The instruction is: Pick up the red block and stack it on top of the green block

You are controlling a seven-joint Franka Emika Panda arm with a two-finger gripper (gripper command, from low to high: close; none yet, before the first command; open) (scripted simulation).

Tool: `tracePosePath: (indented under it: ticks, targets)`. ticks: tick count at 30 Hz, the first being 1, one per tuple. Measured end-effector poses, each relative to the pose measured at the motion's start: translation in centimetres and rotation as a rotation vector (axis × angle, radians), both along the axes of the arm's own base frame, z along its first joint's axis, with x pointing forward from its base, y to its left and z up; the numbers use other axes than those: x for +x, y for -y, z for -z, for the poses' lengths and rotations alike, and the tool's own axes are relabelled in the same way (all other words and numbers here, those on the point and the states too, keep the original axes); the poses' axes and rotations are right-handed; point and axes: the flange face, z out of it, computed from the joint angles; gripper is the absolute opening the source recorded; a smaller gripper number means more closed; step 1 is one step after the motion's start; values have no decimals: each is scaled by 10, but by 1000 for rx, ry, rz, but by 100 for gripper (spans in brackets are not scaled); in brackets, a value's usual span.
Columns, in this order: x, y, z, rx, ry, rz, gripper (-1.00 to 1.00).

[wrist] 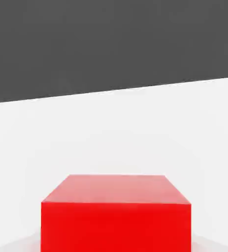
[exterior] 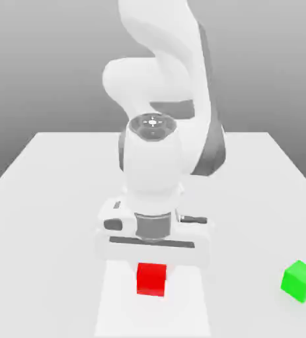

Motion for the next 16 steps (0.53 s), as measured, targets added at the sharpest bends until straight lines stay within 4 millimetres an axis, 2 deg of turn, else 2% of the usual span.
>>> tracePosePath:
  ticks: [4,7,9,10,12,13,16]
  targets:
    - [0,-105,-14,0,-2,-312,-100]
    - [-18,-183,-24,1,-1,-542,-100]
    - [-33,-233,-20,0,0,-691,-100]
    - [-38,-249,-10,0,1,-738,-100]
    - [-43,-261,15,0,1,-774,-100]
    - [-44,-263,24,0,1,-781,100]
    - [-44,-263,24,0,1,-781,100]
